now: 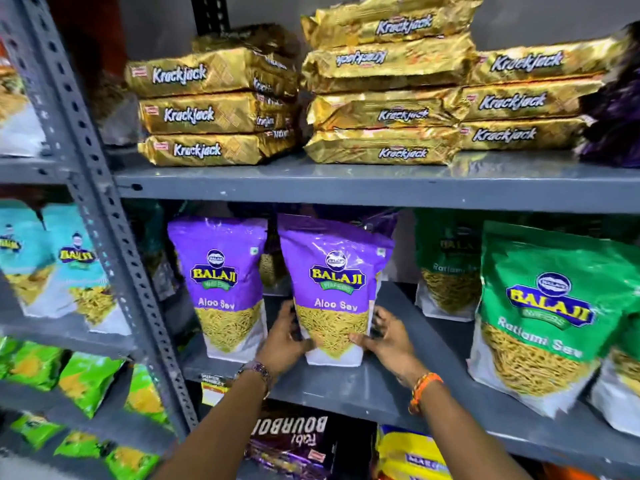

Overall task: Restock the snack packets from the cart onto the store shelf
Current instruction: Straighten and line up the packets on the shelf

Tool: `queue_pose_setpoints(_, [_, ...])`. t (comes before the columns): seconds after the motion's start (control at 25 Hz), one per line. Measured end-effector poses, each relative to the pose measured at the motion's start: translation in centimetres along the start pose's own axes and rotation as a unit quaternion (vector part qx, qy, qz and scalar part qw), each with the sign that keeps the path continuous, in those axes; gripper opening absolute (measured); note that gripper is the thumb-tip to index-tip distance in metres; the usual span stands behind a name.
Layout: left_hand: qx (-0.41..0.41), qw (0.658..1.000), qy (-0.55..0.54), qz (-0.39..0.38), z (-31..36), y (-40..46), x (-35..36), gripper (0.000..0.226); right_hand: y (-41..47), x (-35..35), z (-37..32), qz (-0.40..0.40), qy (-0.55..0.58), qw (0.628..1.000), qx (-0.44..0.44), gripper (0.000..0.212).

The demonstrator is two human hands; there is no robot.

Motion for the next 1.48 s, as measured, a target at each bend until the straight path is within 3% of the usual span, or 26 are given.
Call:
queue_pose_setpoints(0.2, [-0.006,1.000,-0.004,-0.019,-0.4,0.0,1.2,0.087,-0.6,-2.2,-2.7,0.041,0.039,0.998,0.004,0.049])
queue_pose_setpoints(0.36, [0.028,0.999,0.023,-0.036,-0.6,0.7,1.7,0.107,2.0,-1.8,-8.3,0.143,0.109,0.980,-0.081,0.013])
queue_pose_setpoints(0.48, [0.058,0.997,0.051,-0.029,-0.6,0.5,2.2,0.110,3.9,-1.5,-10.1,0.184,0.085,0.971,-0.126,0.029])
queue_pose_setpoints(0.64, [0.085,0.992,0.088,-0.018,-0.8,0.1,2.7,0.113,4.9,-1.8,-10.5,0.235,0.096,0.961,-0.109,0.031])
queue_pose_setpoints(1.48, [0.047,0.997,0.060,-0.028,-0.8,1.2,1.8,0.103,4.2,-0.8,-11.3,0.193,0.097,0.974,-0.063,0.041])
Point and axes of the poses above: each hand's wrist, its own y-axis towards the middle knuckle, its own x-axis out of the palm, z = x × y, the point moved 1 cm from there along y, towards the middle knuckle, and after that the axes turned 15 degrees about z, right-handed, at the moved point
